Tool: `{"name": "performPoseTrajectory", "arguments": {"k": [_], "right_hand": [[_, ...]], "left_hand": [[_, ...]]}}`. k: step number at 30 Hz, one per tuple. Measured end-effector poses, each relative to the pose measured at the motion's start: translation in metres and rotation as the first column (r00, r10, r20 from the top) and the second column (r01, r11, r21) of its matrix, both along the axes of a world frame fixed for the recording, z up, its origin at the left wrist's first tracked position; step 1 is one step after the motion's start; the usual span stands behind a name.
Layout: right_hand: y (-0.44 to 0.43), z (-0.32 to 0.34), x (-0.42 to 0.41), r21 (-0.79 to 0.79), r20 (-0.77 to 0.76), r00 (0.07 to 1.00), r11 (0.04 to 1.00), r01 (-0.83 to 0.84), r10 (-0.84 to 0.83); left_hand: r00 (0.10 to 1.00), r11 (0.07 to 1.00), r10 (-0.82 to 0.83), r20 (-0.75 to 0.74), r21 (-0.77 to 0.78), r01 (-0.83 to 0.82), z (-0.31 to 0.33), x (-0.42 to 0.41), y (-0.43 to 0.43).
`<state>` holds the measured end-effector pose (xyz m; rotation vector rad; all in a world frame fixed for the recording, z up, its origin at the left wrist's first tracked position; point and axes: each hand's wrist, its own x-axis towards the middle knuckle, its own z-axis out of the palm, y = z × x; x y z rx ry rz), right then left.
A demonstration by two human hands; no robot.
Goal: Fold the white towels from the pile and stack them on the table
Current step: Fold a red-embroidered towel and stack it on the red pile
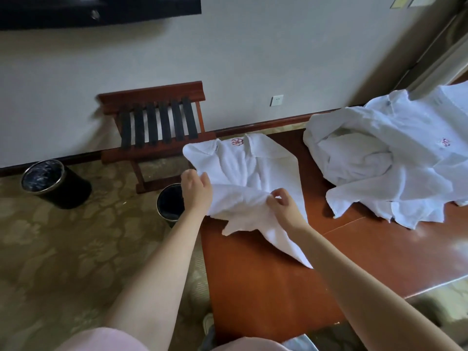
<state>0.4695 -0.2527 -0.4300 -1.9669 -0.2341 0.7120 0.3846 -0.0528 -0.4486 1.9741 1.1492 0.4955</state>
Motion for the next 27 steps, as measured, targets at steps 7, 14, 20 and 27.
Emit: {"name": "performPoseTrajectory", "arguments": {"k": [7,14,20,27], "right_hand": [[0.005,0.004,0.016,-0.244,0.153,0.988,0.968,0.058,-0.020],[-0.033,-0.032,-0.027,-0.427,0.444,0.806,0.883,-0.194,0.392],[-0.066,-0.047,-0.063,-0.531,0.575,0.678,0.839,-0.117,0.458],[-0.088,-0.067,-0.080,-0.411,0.630,0.718,0.912,-0.017,0.297]], "left_hand": [[0.988,0.902,0.154,-0.014,-0.406,-0.147,-0.003,-0.018,-0.010],[0.995,0.689,0.089,-0.053,-0.718,-0.100,-0.046,-0.067,-0.061],[0.969,0.766,-0.084,-0.231,-0.637,-0.085,-0.067,-0.088,-0.110],[0.968,0.849,-0.086,-0.237,-0.525,-0.054,-0.066,-0.106,-0.137]]}}
